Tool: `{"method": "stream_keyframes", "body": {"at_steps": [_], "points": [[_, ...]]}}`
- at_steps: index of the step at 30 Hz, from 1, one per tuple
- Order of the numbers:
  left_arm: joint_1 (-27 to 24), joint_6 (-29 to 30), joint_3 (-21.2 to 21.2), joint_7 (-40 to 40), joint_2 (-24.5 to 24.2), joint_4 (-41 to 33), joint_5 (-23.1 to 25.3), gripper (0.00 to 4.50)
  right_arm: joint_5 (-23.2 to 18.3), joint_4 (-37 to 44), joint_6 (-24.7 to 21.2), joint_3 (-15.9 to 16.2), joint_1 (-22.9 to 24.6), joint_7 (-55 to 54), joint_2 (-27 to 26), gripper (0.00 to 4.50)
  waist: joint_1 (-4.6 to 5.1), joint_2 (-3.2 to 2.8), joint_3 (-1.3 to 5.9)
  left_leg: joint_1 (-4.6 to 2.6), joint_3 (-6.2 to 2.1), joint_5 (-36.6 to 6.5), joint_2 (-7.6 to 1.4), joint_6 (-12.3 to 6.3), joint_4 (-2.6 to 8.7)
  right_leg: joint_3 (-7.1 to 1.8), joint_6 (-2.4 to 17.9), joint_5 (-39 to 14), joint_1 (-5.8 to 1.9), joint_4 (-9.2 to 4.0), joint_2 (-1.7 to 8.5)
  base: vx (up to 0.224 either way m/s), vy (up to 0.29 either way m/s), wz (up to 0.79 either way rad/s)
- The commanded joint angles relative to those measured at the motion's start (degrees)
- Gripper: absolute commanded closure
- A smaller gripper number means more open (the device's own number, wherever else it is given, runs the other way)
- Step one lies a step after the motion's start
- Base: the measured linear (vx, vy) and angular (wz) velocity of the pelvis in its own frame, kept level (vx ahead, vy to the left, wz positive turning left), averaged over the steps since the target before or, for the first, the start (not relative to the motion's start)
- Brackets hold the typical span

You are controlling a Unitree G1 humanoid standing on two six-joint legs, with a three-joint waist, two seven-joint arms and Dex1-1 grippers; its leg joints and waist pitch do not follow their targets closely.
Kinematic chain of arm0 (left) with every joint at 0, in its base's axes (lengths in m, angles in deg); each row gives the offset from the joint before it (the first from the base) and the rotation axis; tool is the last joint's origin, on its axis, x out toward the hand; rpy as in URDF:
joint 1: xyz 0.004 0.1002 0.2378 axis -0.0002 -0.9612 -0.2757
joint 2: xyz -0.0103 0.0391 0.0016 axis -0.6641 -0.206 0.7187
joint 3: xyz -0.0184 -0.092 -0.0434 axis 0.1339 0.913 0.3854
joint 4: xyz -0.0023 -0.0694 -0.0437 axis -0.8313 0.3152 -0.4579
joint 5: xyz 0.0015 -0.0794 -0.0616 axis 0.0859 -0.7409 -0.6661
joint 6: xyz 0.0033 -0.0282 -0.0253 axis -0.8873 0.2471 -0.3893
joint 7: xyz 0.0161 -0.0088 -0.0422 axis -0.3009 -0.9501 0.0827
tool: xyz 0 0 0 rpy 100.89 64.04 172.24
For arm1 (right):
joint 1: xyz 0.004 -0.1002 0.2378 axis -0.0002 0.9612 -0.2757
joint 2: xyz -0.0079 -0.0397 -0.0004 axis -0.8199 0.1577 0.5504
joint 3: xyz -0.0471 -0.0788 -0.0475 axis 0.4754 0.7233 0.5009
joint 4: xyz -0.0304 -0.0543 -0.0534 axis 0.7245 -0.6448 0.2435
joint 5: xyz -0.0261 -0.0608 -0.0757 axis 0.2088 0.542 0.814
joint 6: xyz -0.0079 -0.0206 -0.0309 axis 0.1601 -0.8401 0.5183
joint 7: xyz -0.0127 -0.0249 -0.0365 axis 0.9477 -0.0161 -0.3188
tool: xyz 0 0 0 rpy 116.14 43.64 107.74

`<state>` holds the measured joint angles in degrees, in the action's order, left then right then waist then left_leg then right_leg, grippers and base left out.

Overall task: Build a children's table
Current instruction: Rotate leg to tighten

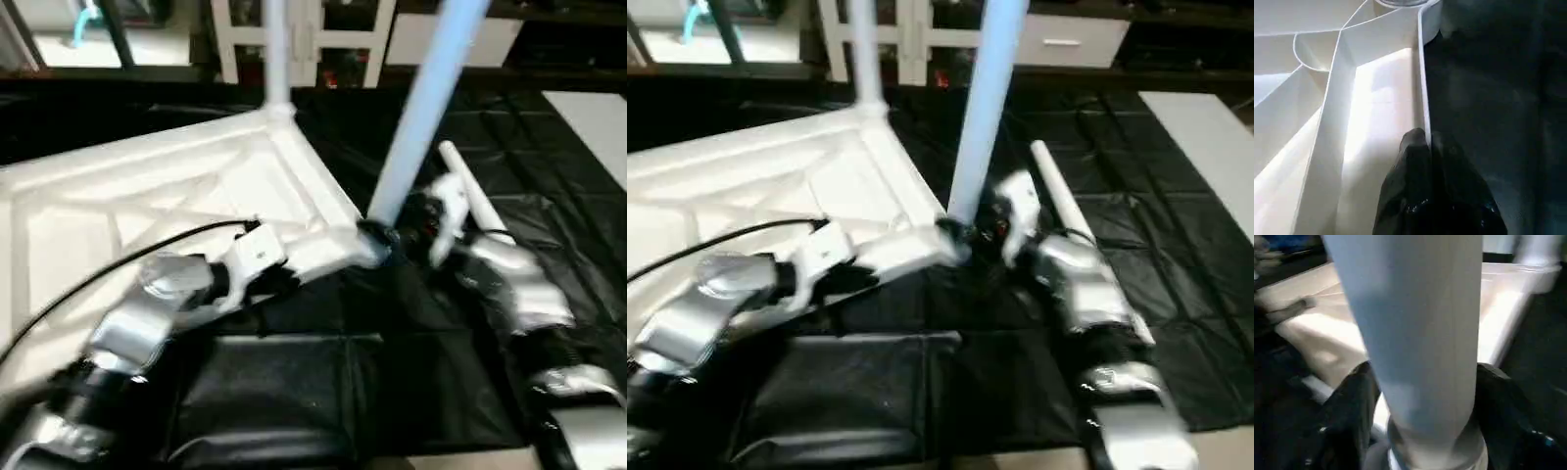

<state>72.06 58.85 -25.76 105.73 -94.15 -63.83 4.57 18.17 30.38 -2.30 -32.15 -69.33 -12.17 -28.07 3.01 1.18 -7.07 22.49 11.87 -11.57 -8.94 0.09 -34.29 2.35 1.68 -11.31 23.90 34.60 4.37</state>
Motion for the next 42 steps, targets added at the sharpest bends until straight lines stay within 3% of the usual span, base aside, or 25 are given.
{"method": "stream_keyframes", "body": {"at_steps": [1, 4, 7, 13, 21, 24, 25, 27, 28, 29, 30, 31, 33, 34, 35, 40, 42], "points": [[-1.9, -0.1, -2.4, 2.0, -0.5, 0.7, -0.1, 4.5, -1.1, 2.2, -1.1, -0.3, 0.4, 3.3, 1.1, 1.41, -0.14, -0.27, 3.61, -1.64, -1.91, 1.5, -4.98, -11.49, 3.84, -2.79, 18.7, 7.5, -2.8, -2.09, 4.1, 0.0, 0.0, 0.0], [-2.2, -1.4, -1.8, 2.9, -0.7, 1.2, -0.3, 4.5, -1.6, 2.4, -0.9, -0.5, 0.7, 7.0, 2.9, 1.41, -0.4, -0.14, 3.45, -1.75, -1.68, -1.1, -4.95, -10.26, 3.91, -2.91, 18.8, 2.7, -2.71, -2.58, 4.27, 0.0, 0.0, 0.0], [-2.1, -2.2, -1.5, 3.0, -0.2, 1.9, -0.1, 4.5, -2.1, 1.5, -1.2, -1.3, 0.5, 6.1, 2.5, 1.72, -0.54, -0.06, 3.45, -1.86, -1.65, -2.0, -4.92, -9.13, 3.94, -3.01, 18.6, 0.7, -2.68, -2.71, 4.22, 0.0, 0.0, 0.0], [-2.0, -2.3, -1.7, 3.0, -0.6, 1.9, -1.0, 4.5, -2.1, 2.7, -2.4, -0.6, 1.6, 6.8, 1.9, 2.16, -0.71, -0.1, 3.63, -1.91, -1.63, -0.9, -4.82, -9.05, 3.78, -3.01, 18.8, 2.0, -2.7, -2.45, 4.11, 0.0, 0.0, 0.0], [-2.2, -2.0, -1.6, 3.4, -0.4, 1.7, -0.8, 4.5, 0.7, 1.6, -1.9, 0.6, 2.8, 2.9, 0.5, 2.47, -0.77, -0.15, 3.78, -1.93, -1.67, -1.8, -4.8, -8.34, 3.76, -2.94, 18.6, 0.4, -2.78, -2.51, 4.14, 0.0, 0.0, 0.0], [-1.7, -0.5, -2.1, 1.7, 0.7, 1.4, -0.1, 4.5, 4.1, -0.8, -1.5, 0.6, 2.8, -5.5, -1.4, 2.51, -0.68, -0.34, 3.7, -1.97, -1.67, -3.1, -4.79, -7.3, 3.9, -2.94, 18.4, -1.5, -2.68, -2.71, 4.11, 0.0, 0.0, 0.0], [-1.3, 0.8, -2.6, 0.6, 1.4, 1.3, 0.6, 4.5, 5.5, -2.1, -1.1, 0.6, 2.5, -9.3, -2.3, 2.52, -0.41, -0.22, 3.61, -1.95, -1.69, -4.3, -4.87, -6.11, 4.03, -3.03, 18.3, -3.2, -2.66, -2.91, 4.22, 0.0, 0.0, 0.0], [0.3, 7.0, -3.4, -4.6, 4.6, 1.7, 2.8, 4.5, 9.1, -6.2, -0.6, -0.3, 1.4, -22.5, -5.0, 2.54, 0.12, -0.2, 3.49, -2.14, -1.68, -8.0, -4.88, -3.32, 4.26, -3.17, 17.6, -7.7, -2.52, -3.47, 4.25, 0.0, 0.0, 0.0], [0.3, 7.0, -3.4, -4.6, 4.6, 1.7, 2.8, 4.5, 9.1, -6.2, -0.6, -0.3, 1.4, -22.5, -5.0, 2.54, 0.12, -0.2, 3.49, -2.14, -1.68, -8.0, -4.88, -3.32, 4.26, -3.17, 17.6, -7.7, -2.52, -3.47, 4.25, 0.0, 0.0, 0.0], [2.9, 14.4, -3.2, -12.5, 10.1, 3.7, 5.2, 4.5, 11.4, -10.7, -0.9, -2.5, 0.1, -38.7, -8.7, 2.55, 0.42, -0.18, 3.14, -2.31, -1.69, -10.0, -4.86, -0.59, 4.49, -3.23, 16.8, -11.5, -2.15, -3.83, 4.16, 0.0, 0.0, 0.0], [3.7, 15.8, -3.1, -14.4, 11.7, 4.5, 5.7, 4.5, 11.3, -11.9, -1.0, -3.4, -0.3, -42.4, -9.9, 2.56, 0.58, -0.19, 2.82, -2.44, -1.83, -12.4, -4.7, 0.2, 4.63, -3.21, 16.2, -15.2, -1.84, -4.36, 4.13, 0.0, 0.0, 0.0], [4.7, 17.0, -2.6, -16.5, 13.7, 5.6, 5.8, 4.5, 10.9, -13.3, -0.8, -4.2, -0.6, -45.6, -11.3, 2.58, 0.44, 0.04, 2.87, -2.81, -2.01, -15.9, -4.39, 1.7, 4.41, -3.22, 14.3, -21.3, -1.71, -5.03, 4.36, 0.0, 0.0, 0.0], [6.6, 19.4, -1.2, -20.3, 18.0, 7.5, 5.1, 4.5, 10.4, -15.8, 0.4, -5.1, -1.2, -50.6, -14.5, 2.59, 0.51, 0.01, 2.9, -2.63, -2.36, -17.8, -4.29, 2.2, 4.51, -3.22, 12.0, -24.7, -1.69, -5.43, 4.43, 0.0, 0.0, 0.0], [6.6, 19.4, -1.2, -20.3, 18.0, 7.5, 5.1, 4.5, 10.4, -15.8, 0.4, -5.1, -1.2, -50.6, -14.5, 2.59, 0.59, -0.13, 2.98, -2.57, -2.46, -18.5, -4.29, 2.36, 4.64, -3.13, 11.3, -23.7, -1.52, -5.47, 4.18, 0.0, 0.0, 0.0], [8.6, 20.1, -0.6, -22.9, 21.9, 9.6, 4.6, 4.5, 9.5, -18.3, 1.5, -6.2, -2.0, -55.6, -19.0, 2.59, 0.82, -0.05, 3.13, -2.62, -2.41, -19.3, -4.31, 2.4, 4.78, -3.09, 11.0, -21.9, -1.42, -5.37, 3.93, 0.0, 0.0, 0.0], [9.9, 19.8, -1.0, -23.0, 23.8, 9.9, 4.7, 4.5, 9.4, -20.3, 3.3, -6.2, -4.1, -56.8, -22.5, 2.59, 1.02, 0.19, 3.22, -2.38, -2.74, -22.3, -4.19, 2.5, 5.16, -2.88, 9.8, -21.0, -1.31, -5.44, 3.79, 0.0, 0.0, 0.0], [8.5, 14.1, -2.3, -19.2, 20.4, 8.3, 5.4, 4.5, 8.4, -19.9, 4.3, -6.3, -5.6, -51.2, -21.9, 2.59, 1.13, 0.18, 3.31, -2.13, -2.93, -22.9, -4.18, 2.08, 5.22, -2.82, 9.4, -21.3, -1.41, -5.47, 3.9, 0.0, 0.0, 0.0]]}}
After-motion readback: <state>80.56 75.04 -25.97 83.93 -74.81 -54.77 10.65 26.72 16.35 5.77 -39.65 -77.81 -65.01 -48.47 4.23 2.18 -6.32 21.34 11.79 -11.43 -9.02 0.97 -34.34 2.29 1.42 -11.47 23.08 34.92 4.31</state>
